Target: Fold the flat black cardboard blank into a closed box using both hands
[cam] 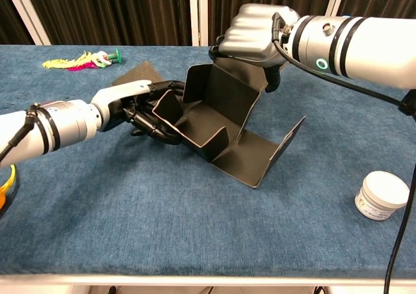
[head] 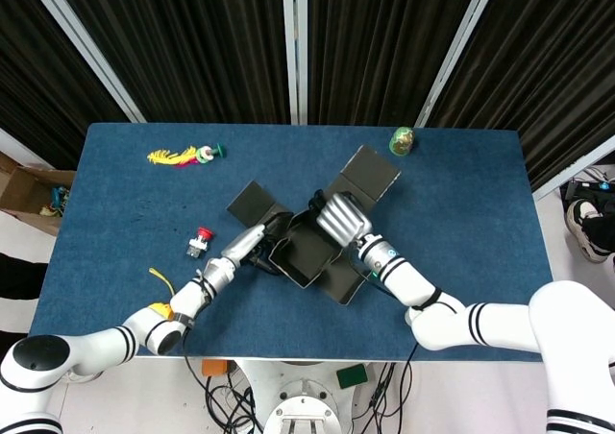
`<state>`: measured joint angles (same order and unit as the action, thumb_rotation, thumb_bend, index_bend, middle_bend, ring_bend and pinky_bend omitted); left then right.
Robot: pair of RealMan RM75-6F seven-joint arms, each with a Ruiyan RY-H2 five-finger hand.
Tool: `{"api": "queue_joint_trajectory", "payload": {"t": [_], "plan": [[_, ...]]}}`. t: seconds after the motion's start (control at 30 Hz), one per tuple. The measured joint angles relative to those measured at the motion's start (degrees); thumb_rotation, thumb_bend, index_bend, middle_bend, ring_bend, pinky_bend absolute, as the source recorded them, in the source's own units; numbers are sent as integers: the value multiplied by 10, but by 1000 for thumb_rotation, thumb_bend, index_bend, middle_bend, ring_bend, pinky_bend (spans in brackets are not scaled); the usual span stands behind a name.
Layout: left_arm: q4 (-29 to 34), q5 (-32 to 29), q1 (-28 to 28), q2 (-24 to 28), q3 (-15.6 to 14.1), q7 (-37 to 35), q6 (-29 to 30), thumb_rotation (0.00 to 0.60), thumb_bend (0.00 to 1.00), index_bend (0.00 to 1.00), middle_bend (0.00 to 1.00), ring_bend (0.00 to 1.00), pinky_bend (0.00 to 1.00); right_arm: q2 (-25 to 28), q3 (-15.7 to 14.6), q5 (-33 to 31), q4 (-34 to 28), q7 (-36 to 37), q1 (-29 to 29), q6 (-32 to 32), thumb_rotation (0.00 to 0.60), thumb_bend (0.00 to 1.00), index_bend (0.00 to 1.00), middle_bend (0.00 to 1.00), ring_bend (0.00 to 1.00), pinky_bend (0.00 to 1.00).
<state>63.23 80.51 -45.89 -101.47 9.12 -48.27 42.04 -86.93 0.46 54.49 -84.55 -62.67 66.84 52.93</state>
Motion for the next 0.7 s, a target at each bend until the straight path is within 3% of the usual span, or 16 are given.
{"api": "queue_joint_trajectory", "payload": {"t": [0.3, 0.7], "plan": [[12, 27, 7, 6, -9, -80, 32, 600, 13, 7, 7, 537, 877, 12, -6, 75, 2, 52, -1, -16, 600, 319, 524, 452, 874, 930], [-46, 57, 8, -28, -24, -185, 68, 600, 13, 0, 0, 536, 877, 15, -2, 149, 32, 111, -5, -32, 600, 320, 523, 449, 874, 930]]}}
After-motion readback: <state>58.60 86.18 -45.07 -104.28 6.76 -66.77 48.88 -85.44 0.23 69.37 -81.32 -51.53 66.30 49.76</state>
